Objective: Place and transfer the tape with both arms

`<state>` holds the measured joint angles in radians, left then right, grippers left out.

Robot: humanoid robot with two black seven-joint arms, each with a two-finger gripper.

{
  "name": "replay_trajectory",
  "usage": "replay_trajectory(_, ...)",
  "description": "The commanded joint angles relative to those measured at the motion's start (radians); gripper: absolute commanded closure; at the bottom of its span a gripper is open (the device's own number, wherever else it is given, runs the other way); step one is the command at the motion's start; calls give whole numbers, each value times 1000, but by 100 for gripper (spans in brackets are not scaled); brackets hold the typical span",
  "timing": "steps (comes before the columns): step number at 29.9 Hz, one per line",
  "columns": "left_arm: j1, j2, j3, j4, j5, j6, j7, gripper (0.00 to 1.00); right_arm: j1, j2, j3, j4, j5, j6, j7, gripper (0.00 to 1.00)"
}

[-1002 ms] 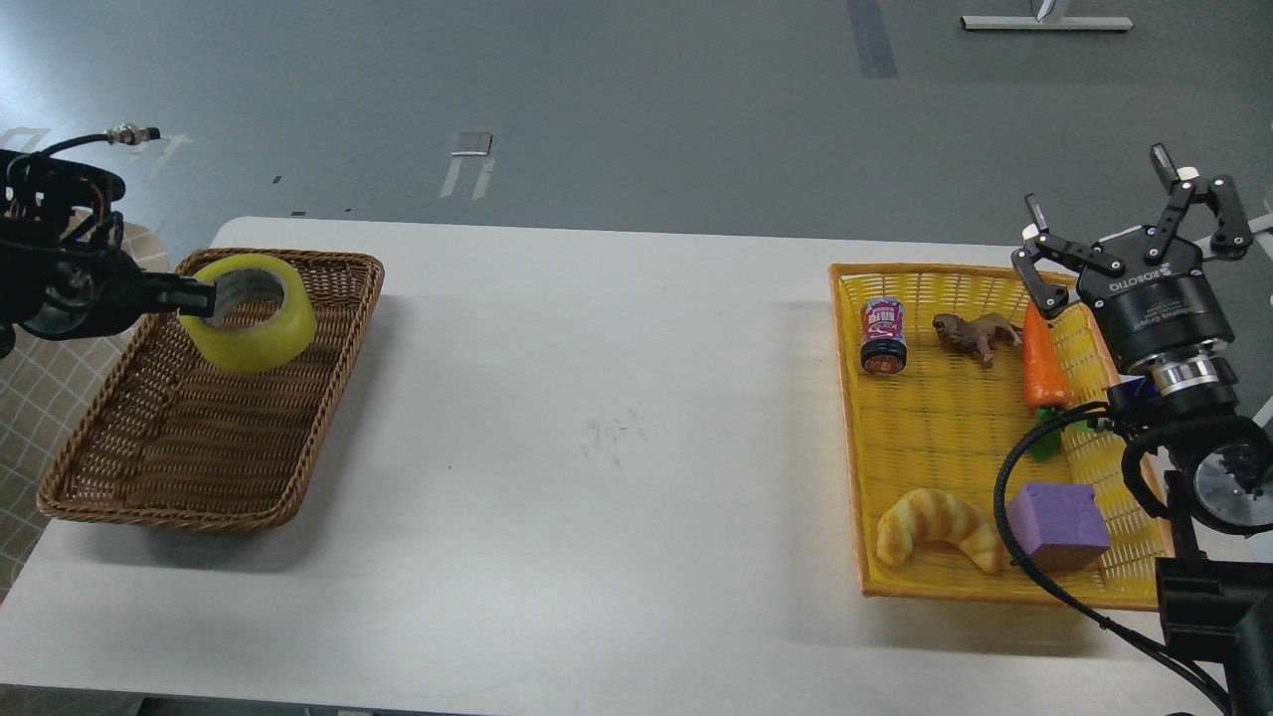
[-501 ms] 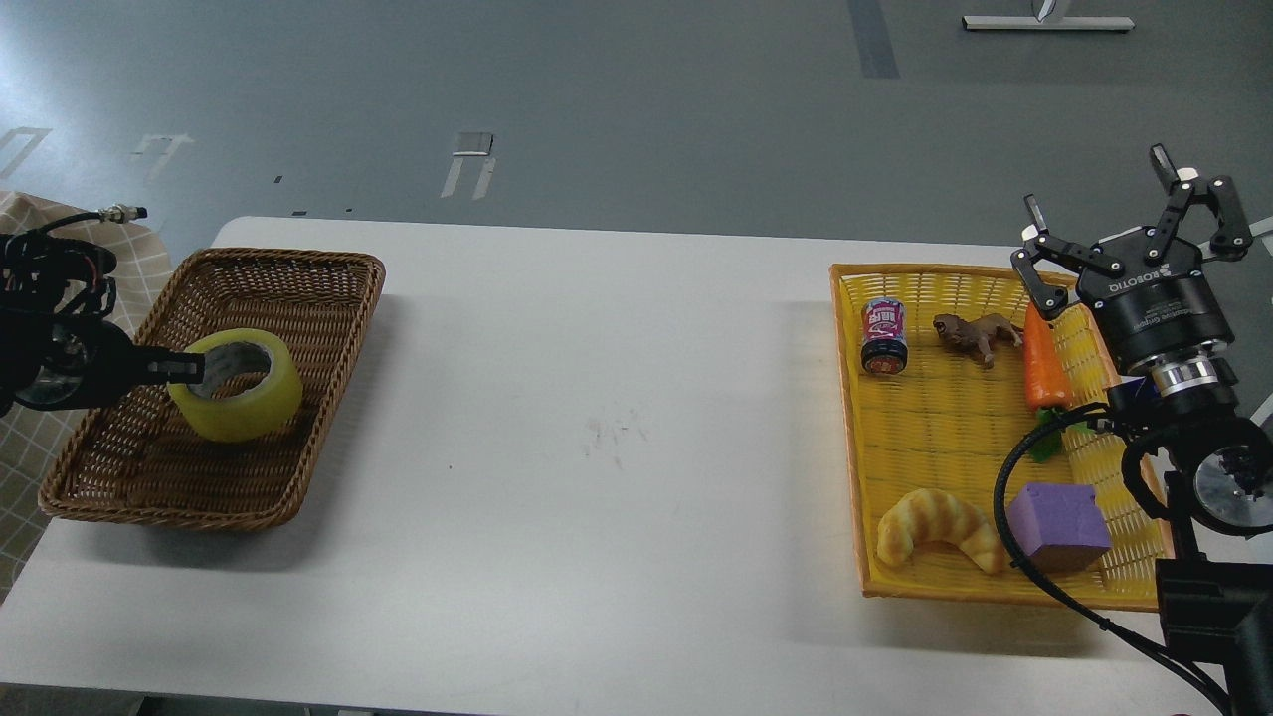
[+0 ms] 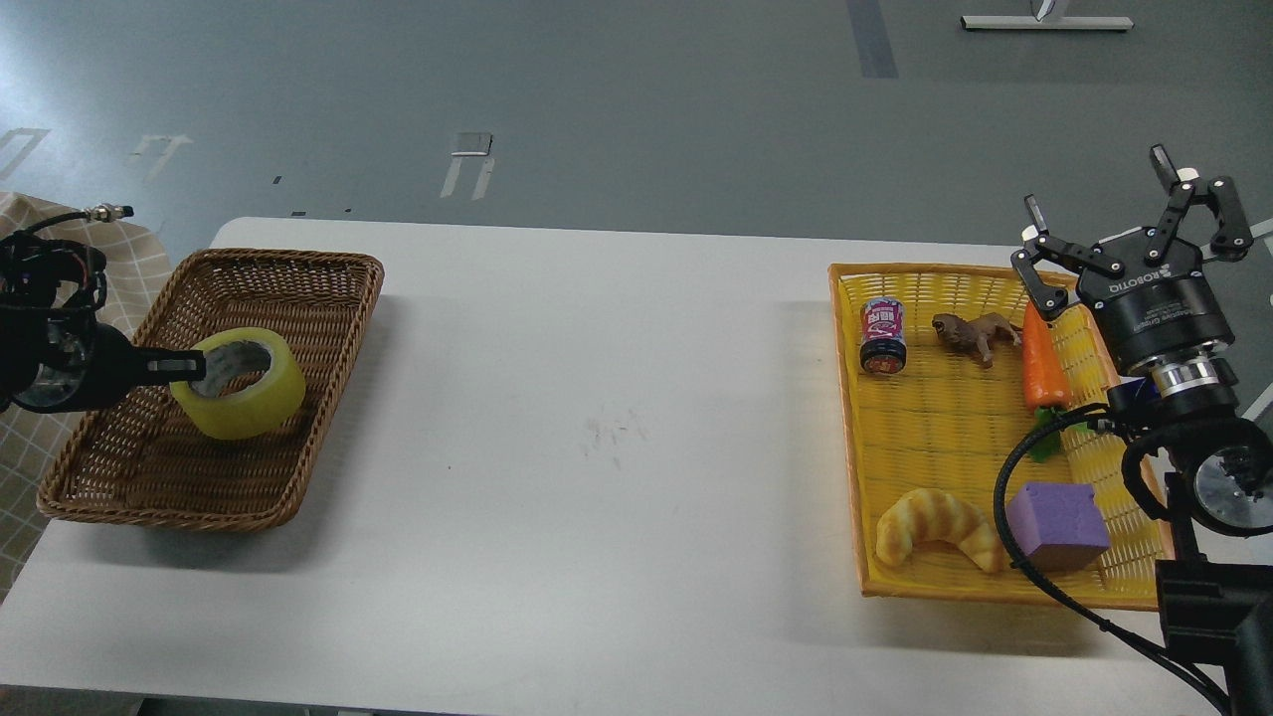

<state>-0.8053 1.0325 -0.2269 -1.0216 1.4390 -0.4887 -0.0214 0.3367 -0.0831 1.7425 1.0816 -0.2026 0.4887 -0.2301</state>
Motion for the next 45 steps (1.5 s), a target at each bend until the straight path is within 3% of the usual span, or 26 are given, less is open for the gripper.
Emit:
replay_trajectory(1, 1, 1, 0, 0, -3, 5, 0, 100, 1, 0, 0, 0, 0, 0, 0, 0)
replay_trajectory(10, 0, 0, 5, 0, -3, 18, 5, 100, 2, -1, 0, 0, 0, 0, 0, 0)
replay_trajectory(16, 2, 0, 5, 1, -11, 27, 6, 90, 1, -1, 0, 0, 0, 0, 0, 0)
replay_trajectory(22, 2, 0, 8, 5, -15, 35, 6, 69, 2, -1, 2, 0, 0, 0, 0, 0)
replay_trajectory(24, 2, -2, 8, 5, -23, 35, 6, 47, 2, -1, 0, 0, 0, 0, 0, 0)
replay_trajectory(30, 2, 0, 8, 5, -29, 38, 5, 35, 4, 0, 2, 0, 0, 0, 0, 0)
replay_trajectory(34, 0, 8, -5, 5, -71, 36, 0, 32, 4, -1, 2, 0, 0, 0, 0, 0)
replay_trajectory(43, -130, -3, -66, 1, -477, 38, -20, 29, 10, -1, 6, 1, -1, 0, 0, 0)
replay_trajectory(45, -159, -6, -98, 1, -572, 38, -20, 16, 10, -1, 6, 1, -1, 0, 0, 0)
